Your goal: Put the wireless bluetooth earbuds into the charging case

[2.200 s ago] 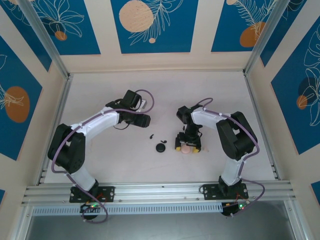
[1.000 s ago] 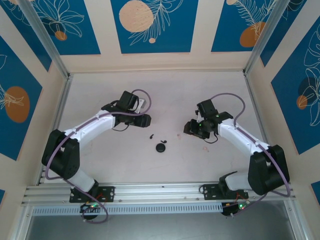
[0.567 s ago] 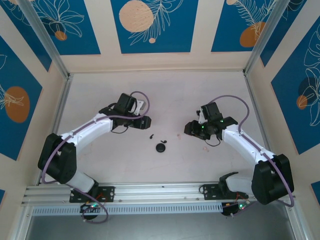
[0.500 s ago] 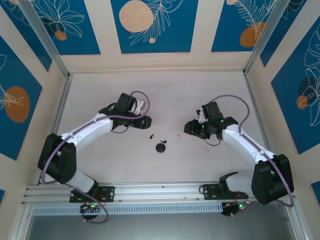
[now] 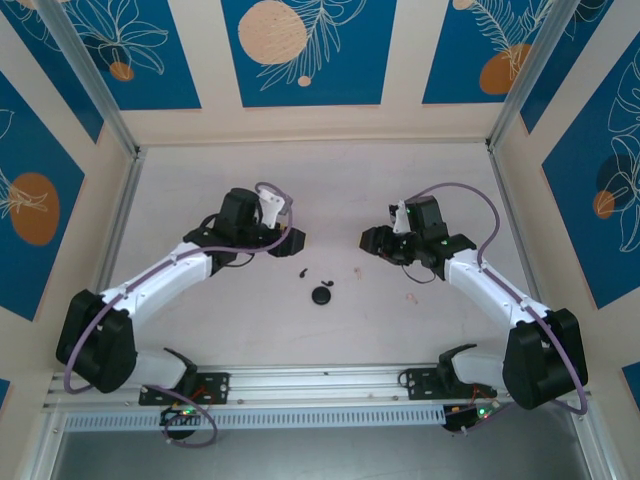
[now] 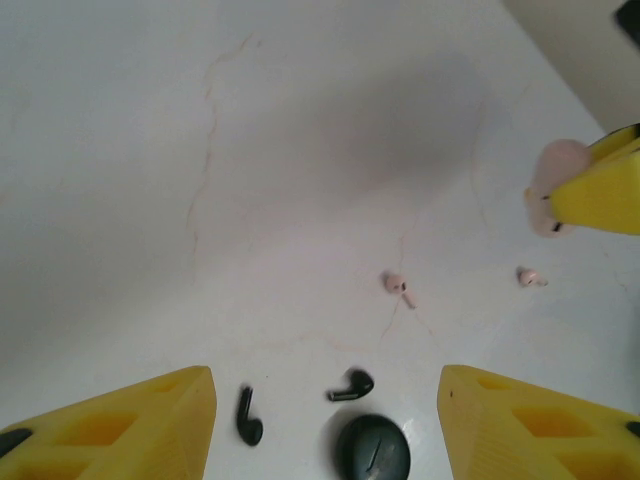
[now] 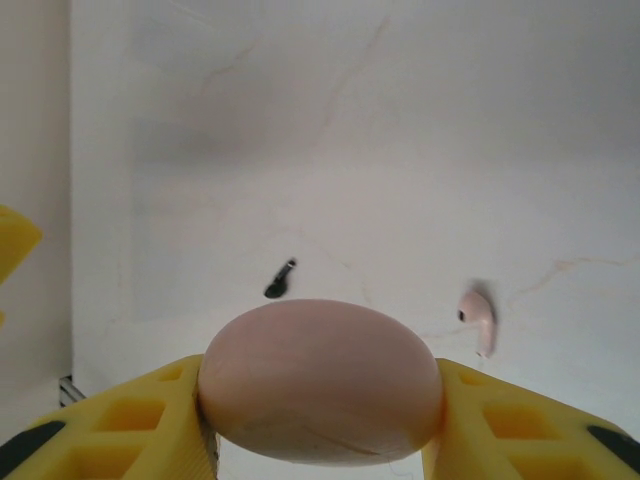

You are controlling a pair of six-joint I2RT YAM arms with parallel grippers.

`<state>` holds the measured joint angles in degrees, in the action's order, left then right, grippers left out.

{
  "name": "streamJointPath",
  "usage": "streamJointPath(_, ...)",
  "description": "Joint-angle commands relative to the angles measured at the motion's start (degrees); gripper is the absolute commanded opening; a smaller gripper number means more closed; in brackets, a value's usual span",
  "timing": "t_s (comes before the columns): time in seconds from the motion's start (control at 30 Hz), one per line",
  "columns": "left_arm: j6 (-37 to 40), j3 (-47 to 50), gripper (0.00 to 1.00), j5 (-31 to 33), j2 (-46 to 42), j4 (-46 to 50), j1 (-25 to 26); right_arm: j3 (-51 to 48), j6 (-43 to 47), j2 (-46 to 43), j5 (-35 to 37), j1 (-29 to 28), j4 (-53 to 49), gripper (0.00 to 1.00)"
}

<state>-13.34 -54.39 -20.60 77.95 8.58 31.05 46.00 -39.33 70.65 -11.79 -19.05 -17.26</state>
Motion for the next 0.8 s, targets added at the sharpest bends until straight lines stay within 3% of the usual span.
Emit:
streamJointPath(0.0, 3.56, 1.43, 0.60, -3.40, -2.15, -6.33, 0.51, -0.40, -3.08, -1.09, -2.44, -0.22, 5.11, 0.46)
streamJointPath(0.43, 4.38, 7.76, 0.58, -7.52, -3.28, -23.60, 0.54, -0.46, -6.69, -3.65, -2.62, -1.96, 11.13, 0.46)
streamJointPath(0.77, 5.87, 9.64, 0.57, -9.54, -2.39, -27.73, 0.66, -0.19, -8.16, -4.21, -3.35, -2.33, 14.94, 0.46)
